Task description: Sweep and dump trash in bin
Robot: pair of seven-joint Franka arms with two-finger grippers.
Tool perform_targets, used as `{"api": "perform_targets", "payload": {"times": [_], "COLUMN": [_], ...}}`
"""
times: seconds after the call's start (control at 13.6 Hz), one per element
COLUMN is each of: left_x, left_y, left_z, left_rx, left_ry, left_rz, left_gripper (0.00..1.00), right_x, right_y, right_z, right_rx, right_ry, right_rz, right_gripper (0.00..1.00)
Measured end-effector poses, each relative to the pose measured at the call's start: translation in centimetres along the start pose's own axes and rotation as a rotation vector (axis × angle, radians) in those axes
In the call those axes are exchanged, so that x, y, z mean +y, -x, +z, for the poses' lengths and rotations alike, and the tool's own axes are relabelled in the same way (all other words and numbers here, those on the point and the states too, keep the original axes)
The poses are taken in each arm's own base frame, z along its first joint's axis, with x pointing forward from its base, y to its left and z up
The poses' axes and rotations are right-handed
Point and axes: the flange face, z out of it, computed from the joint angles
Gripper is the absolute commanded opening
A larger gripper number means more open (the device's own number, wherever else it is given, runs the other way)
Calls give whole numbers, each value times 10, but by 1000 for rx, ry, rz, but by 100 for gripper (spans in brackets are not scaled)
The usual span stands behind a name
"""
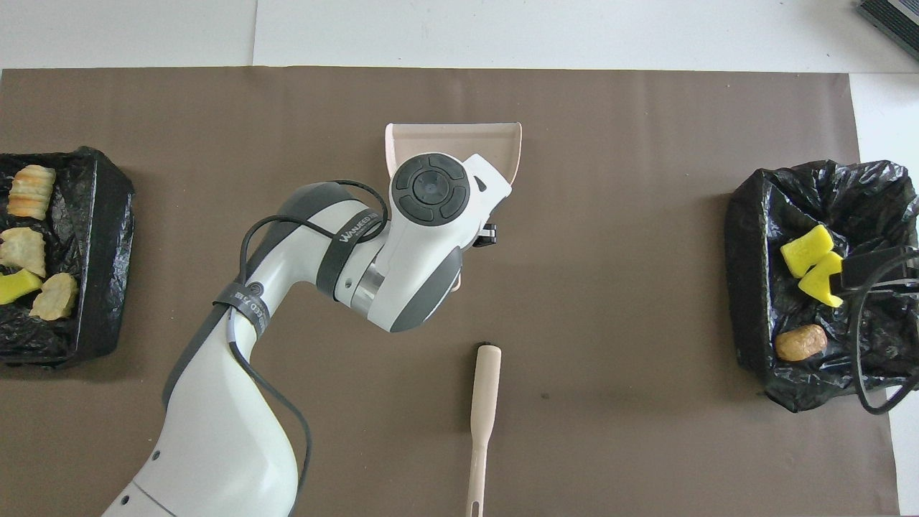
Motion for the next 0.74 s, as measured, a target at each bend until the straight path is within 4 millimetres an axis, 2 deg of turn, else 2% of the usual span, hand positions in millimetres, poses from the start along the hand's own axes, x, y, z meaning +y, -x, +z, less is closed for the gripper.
{"api": "perform_targets", "payload": {"times": [0.15,0.22,0.29,0.37,0.59,0.66,0.74], "left_x": [15,19,22,23,23,21,18], "left_y": [0,1,2,2,1,-1,-3], "left_z": [20,25,26,26,24,23,22], "left_rx": [-14,-17,-17,-16,-11,-6,3], "left_ry": [-9,-10,-10,-10,-9,-12,-21], "left_rz": [-20,-33,-49,-65,-85,-87,-86], "left_gripper": [0,7,32,43,60,76,97], "right_x": [0,0,0,0,0,0,0], "right_y": [0,0,0,0,0,0,0], "right_z": [0,0,0,0,0,0,0], "right_rx": [0,0,0,0,0,0,0], "right_ry": [0,0,0,0,0,0,0], "right_rz": [0,0,0,0,0,0,0], "right_gripper": [100,100,100,100,100,100,100]}}
